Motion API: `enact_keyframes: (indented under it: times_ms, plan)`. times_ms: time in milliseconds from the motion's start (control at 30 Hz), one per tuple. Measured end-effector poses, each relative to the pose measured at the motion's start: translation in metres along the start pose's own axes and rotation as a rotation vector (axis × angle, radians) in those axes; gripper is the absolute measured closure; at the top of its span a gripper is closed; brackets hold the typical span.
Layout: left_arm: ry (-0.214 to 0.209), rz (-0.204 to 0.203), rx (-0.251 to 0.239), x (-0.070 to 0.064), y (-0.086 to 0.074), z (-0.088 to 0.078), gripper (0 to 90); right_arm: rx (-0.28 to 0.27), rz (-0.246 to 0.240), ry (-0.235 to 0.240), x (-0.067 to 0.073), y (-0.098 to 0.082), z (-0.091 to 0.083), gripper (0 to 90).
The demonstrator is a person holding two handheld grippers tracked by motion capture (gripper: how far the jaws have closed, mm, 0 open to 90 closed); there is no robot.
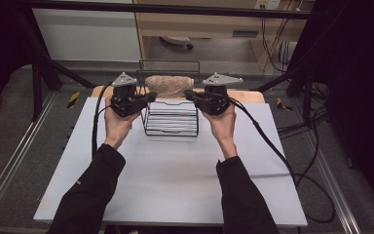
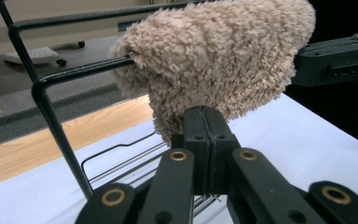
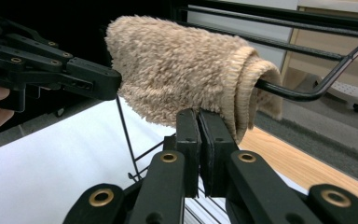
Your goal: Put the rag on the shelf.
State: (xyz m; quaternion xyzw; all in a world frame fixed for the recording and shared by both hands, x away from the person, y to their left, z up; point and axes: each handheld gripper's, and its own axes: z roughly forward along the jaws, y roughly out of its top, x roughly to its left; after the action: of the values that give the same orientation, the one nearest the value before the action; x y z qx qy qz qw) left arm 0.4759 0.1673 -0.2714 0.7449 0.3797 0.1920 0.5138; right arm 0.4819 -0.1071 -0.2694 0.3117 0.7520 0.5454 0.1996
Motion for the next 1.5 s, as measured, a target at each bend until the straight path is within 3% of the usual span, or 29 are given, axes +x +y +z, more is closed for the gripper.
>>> enact_keyframes:
  times_ms: [333,667,800,933,1133,1500]
  plan:
    - [-0.006,0.002,-0.014,-0.001,0.002,-0.015,83.7,-0.020,0.010,0.019,0.003,0.003,-0.014,81.1]
    - [0.004,0.026,0.008,-0.002,-0.003,-0.028,67.5,-0.025,0.012,0.034,0.005,0.005,-0.030,64.3]
    - [-0.008,0.028,0.027,0.000,-0.009,-0.031,56.5,-0.023,0.008,0.035,0.006,0.003,-0.036,54.9]
    - [-0.020,0.042,0.057,0.000,-0.020,-0.032,42.2,-0.005,0.023,0.045,0.004,-0.003,-0.042,43.6]
    - [-0.033,0.057,0.100,0.001,-0.046,-0.034,30.0,0.024,0.041,0.059,-0.001,-0.020,-0.051,24.9]
    - [-0.040,0.050,0.177,0.010,-0.097,-0.038,15.5,0.117,0.079,0.062,-0.018,-0.069,-0.069,7.6]
